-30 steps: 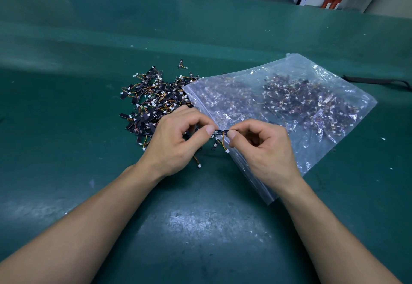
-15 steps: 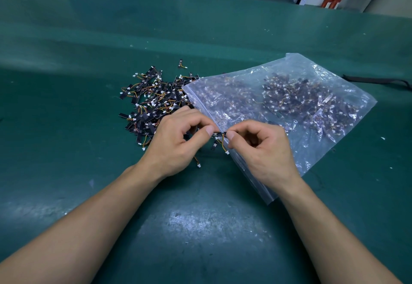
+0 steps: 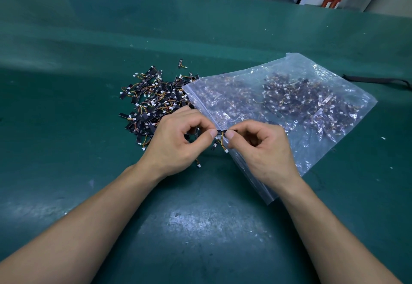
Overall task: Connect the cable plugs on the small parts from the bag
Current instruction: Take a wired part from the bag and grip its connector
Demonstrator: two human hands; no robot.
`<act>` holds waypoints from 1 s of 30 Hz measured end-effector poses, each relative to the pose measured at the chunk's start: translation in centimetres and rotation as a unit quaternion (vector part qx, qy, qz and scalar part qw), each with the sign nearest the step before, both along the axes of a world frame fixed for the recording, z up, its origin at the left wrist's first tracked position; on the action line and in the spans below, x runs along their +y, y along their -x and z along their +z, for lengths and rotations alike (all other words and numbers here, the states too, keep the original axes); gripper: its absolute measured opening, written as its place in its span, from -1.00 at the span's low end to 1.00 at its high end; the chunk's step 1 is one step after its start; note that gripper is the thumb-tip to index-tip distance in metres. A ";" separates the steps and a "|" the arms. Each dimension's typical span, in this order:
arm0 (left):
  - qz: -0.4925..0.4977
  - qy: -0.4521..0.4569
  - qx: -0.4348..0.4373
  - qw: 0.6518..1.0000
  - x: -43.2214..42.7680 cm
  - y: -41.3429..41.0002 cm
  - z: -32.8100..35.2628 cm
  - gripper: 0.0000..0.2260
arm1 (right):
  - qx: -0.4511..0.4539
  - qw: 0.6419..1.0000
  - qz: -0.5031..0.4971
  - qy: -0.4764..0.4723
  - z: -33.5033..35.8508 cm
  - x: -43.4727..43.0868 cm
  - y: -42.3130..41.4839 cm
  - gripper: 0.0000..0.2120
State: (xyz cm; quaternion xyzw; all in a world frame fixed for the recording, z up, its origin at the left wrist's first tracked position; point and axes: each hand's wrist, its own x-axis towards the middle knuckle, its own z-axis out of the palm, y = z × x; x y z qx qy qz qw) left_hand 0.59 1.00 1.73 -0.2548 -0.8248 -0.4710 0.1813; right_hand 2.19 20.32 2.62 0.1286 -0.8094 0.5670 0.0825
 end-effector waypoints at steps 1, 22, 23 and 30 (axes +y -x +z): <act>-0.003 0.000 -0.005 1.000 0.0 0.0 0.0 -0.87 | 0.000 1.000 0.000 -0.003 0.0 0.0 0.0 -0.84; -0.015 0.008 -0.009 1.000 -0.2 0.1 -0.1 -0.89 | 0.021 1.000 0.007 -0.006 -0.2 0.0 0.1 -0.87; -0.013 0.012 -0.002 1.000 -0.1 0.1 -0.1 -0.90 | 0.023 1.000 0.008 -0.008 -0.2 0.0 0.1 -0.88; 0.020 0.007 0.018 1.000 -0.4 0.3 0.0 -0.91 | 0.020 0.998 -0.024 -0.061 -0.6 1.1 0.7 -0.83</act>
